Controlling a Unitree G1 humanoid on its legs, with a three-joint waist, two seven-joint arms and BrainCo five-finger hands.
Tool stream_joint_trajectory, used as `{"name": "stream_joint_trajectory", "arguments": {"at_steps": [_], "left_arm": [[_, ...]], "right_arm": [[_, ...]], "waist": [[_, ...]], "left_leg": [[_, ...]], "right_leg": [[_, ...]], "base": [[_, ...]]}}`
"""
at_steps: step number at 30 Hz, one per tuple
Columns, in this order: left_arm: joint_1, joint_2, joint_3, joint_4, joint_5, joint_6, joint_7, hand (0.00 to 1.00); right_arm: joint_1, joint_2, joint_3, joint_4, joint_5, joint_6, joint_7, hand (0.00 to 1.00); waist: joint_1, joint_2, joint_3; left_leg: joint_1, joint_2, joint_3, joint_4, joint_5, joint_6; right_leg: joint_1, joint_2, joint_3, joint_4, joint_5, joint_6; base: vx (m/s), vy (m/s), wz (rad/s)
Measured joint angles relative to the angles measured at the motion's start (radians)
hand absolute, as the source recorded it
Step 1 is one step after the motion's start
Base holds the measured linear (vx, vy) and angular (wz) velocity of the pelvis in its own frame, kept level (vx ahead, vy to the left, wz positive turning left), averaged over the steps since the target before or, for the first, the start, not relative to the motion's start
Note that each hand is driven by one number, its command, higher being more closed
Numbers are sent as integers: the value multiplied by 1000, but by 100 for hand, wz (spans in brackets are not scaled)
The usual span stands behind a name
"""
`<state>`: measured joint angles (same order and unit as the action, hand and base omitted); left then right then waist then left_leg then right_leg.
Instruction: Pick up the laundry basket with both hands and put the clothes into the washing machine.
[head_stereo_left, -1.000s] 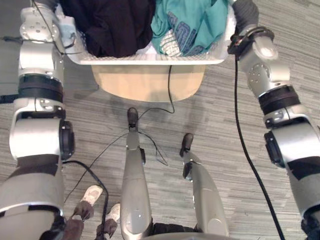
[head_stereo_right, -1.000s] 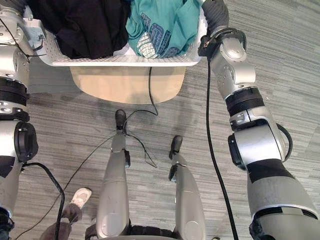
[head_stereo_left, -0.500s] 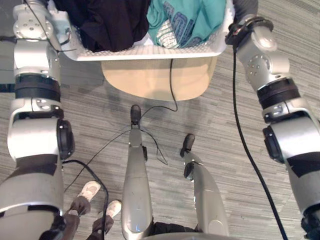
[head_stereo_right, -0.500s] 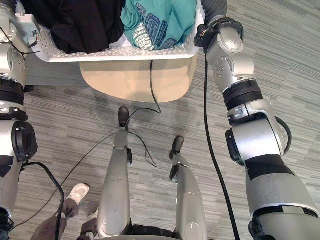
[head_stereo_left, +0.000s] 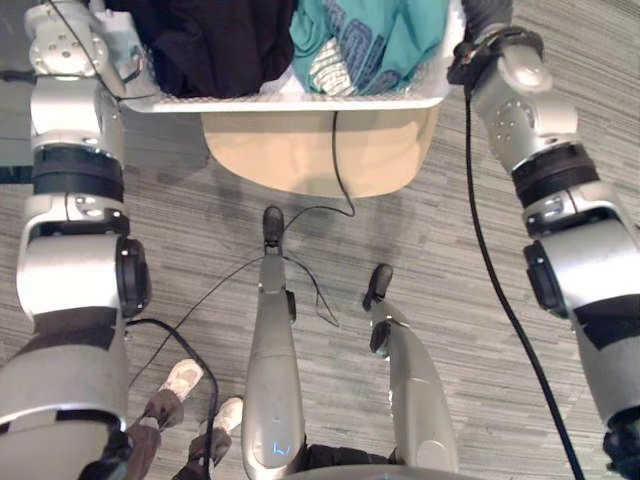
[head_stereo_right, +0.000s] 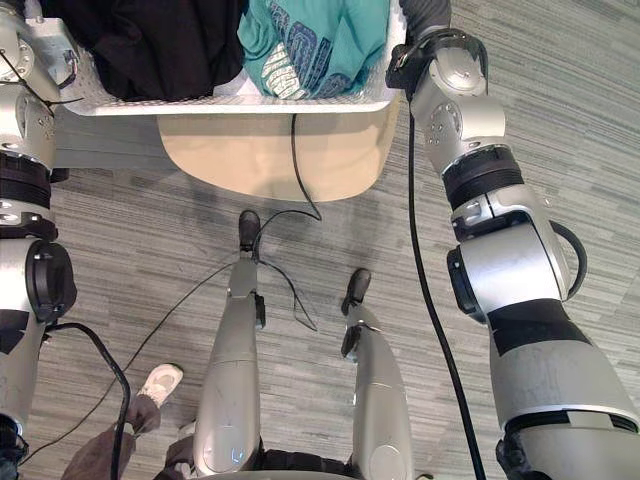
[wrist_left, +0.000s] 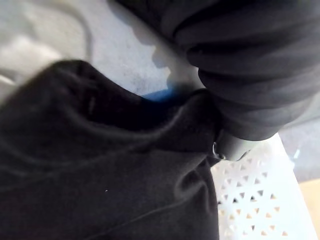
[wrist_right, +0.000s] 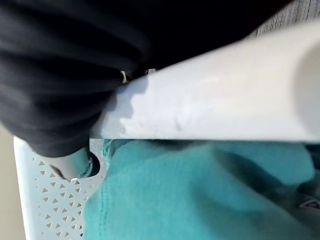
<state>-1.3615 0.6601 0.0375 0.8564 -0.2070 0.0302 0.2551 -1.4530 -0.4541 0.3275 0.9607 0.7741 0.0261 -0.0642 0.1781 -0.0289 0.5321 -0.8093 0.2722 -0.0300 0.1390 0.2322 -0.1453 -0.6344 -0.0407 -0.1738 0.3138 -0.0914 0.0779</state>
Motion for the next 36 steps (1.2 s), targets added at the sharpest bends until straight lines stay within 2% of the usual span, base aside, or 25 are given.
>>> {"name": "stream_joint_trajectory", "arguments": {"at_steps": [4, 12, 14, 16, 19, 25, 31, 36], "left_arm": [[0, -11, 10, 0, -24, -8, 52, 0], [2, -27, 1, -81, -57, -79, 51, 0], [19, -28, 0, -102, -57, -83, 52, 0], [52, -27, 1, -131, -57, -86, 51, 0], [113, -24, 3, -166, -57, -94, 53, 0], [223, -17, 5, -224, -56, -109, 52, 0], [340, -17, 23, -303, -55, -123, 48, 0], [505, -21, 55, -363, -54, -128, 34, 0]], "right_arm": [[12, -1, 4, 21, -22, 4, -5, 0], [90, 0, 1, 30, -39, 6, 1, 0], [127, -2, -7, 26, -40, 6, 1, 0], [173, -4, -17, 9, -41, 6, 1, 0], [242, -13, -41, -14, -63, 6, 4, 0], [371, -62, -119, -88, -89, 0, 22, 0], [511, -75, -195, -151, -119, 0, 29, 0], [650, -77, -266, -164, -140, -2, 49, 0]], "waist": [[0, 2, 1], [0, 2, 1], [-5, 2, 1], [-11, 3, 1], [-12, 3, 0], [-36, 3, -1], [-39, 4, -3], [-43, 12, -72]], "left_leg": [[2, -2, -1, 0, 0, 0], [53, -13, 8, 1, -1, 2], [74, -19, 13, -3, -1, 3], [100, -28, 22, -11, -1, 3], [155, -31, 48, -36, 5, 11], [243, -42, 63, -56, 4, 14], [337, -53, 94, -69, -10, 30], [350, -69, 103, -69, -26, 33]], "right_leg": [[0, -4, -6, 8, 0, 0], [28, -22, -6, 41, -14, 2], [40, -31, -7, 57, -30, 2], [47, -44, -2, 89, -53, 6], [75, -49, 12, 99, -57, 7], [151, -63, 18, 99, -69, 16], [244, -69, 33, 74, -72, 20], [262, -83, 34, 64, -79, 32]], "base": [[56, -3, 3], [23, -3, 2], [21, -27, 10], [5, -22, 10], [4, -25, -2], [12, -12, 3], [33, -3, 2], [73, 12, 5]]}}
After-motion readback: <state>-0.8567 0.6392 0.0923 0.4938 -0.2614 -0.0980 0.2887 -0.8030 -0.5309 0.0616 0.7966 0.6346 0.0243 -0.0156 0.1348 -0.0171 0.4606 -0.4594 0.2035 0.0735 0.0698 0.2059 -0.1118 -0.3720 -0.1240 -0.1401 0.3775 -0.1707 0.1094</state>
